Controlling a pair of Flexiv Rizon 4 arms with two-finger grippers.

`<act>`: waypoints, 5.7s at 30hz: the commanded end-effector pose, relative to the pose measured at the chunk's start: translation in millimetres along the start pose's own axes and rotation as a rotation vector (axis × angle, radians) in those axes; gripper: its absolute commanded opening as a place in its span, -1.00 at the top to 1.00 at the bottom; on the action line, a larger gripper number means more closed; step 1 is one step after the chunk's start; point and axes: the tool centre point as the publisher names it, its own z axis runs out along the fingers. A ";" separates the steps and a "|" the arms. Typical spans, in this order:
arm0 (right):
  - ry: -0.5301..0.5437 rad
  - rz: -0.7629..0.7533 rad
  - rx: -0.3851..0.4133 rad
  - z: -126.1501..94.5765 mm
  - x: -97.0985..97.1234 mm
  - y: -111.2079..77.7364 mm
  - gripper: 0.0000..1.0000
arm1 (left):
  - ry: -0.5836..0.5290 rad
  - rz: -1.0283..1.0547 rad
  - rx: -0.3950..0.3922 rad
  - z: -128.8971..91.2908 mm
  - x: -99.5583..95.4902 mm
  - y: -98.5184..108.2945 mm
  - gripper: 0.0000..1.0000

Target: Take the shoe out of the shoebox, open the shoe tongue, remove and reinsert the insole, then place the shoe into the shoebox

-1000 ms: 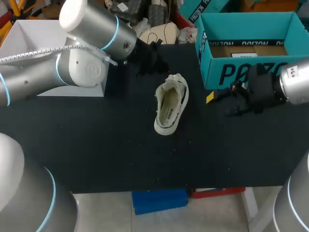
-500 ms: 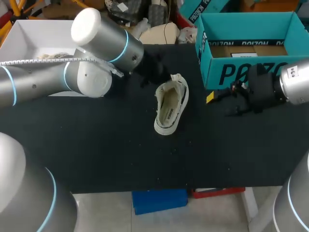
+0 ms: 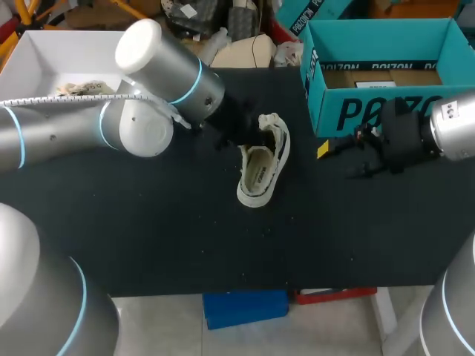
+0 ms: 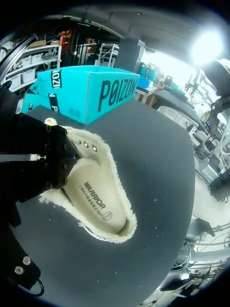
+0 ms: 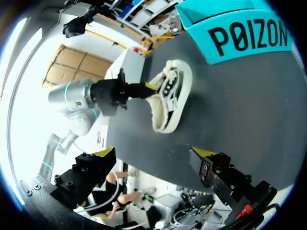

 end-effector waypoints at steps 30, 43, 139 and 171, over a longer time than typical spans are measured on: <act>-0.002 0.001 0.001 0.5 0.6 0.5 -1.00 | -0.056 0.426 0.192 -83.0 -11.3 -11.6 0.02; -0.002 0.001 0.001 0.5 0.6 0.5 -1.00 | -0.072 0.382 0.200 -97.5 -10.4 -7.2 -1.00; -0.002 0.001 0.001 0.5 0.6 0.5 -1.00 | 0.366 0.891 0.181 5.7 24.7 33.9 -0.18; -0.002 0.001 0.001 0.5 0.6 0.5 -1.00 | 0.373 1.007 0.113 18.3 16.8 37.1 1.00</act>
